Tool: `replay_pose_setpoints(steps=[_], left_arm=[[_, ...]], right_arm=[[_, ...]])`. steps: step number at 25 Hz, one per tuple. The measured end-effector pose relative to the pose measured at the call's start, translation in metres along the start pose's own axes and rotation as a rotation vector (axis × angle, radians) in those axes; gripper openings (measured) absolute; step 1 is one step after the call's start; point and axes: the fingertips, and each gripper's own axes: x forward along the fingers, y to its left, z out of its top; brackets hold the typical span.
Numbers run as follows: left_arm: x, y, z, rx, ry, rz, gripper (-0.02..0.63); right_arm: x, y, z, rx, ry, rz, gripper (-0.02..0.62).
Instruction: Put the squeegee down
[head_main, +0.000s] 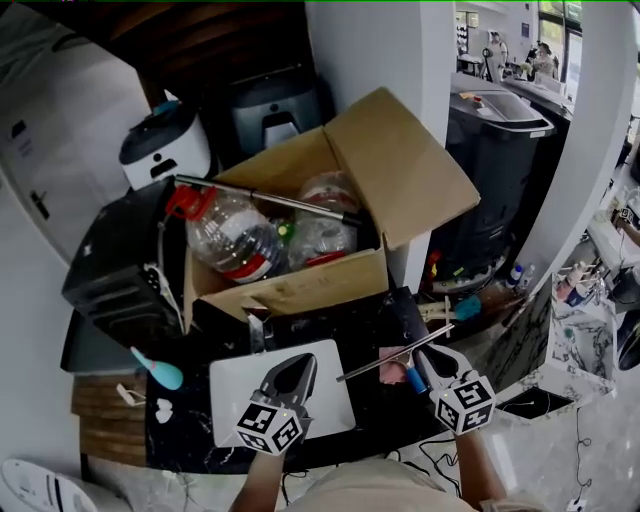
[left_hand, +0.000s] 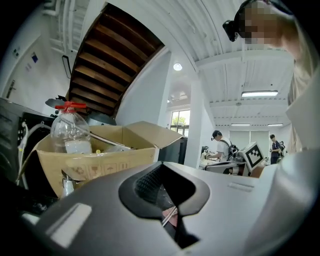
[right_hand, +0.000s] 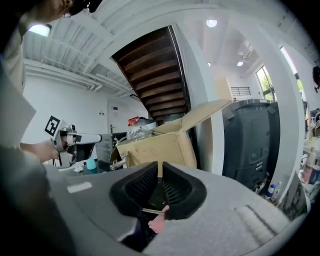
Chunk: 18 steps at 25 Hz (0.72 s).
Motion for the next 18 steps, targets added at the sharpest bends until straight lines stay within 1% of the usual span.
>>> replay_pose_setpoints(steps=[5, 9, 12, 14, 18], left_arm=[[-0.001, -0.007, 0.009, 0.021, -0.021, -0.012, 0.014], [0.002, -0.012, 0.003, 0.014, -0.001, -0.025, 0.014], [0.004, -0.022, 0.005, 0.021, -0.006, -0.048, 0.014], [0.004, -0.025, 0.010, 0.035, -0.011, -0.062, 0.015], [0.004, -0.026, 0.020, 0.044, -0.038, -0.055, 0.014]], right_arm=[[-0.001, 0.005, 0.013, -0.010, -0.039, 0.011, 0.002], [-0.011, 0.006, 0.024, 0.006, -0.078, 0.002, 0.002], [-0.021, 0.005, 0.035, 0.019, -0.116, 0.007, 0.002], [-0.024, 0.007, 0.043, 0.000, -0.129, 0.014, 0.002], [-0.028, 0.008, 0.052, -0.044, -0.139, 0.009, 0.002]])
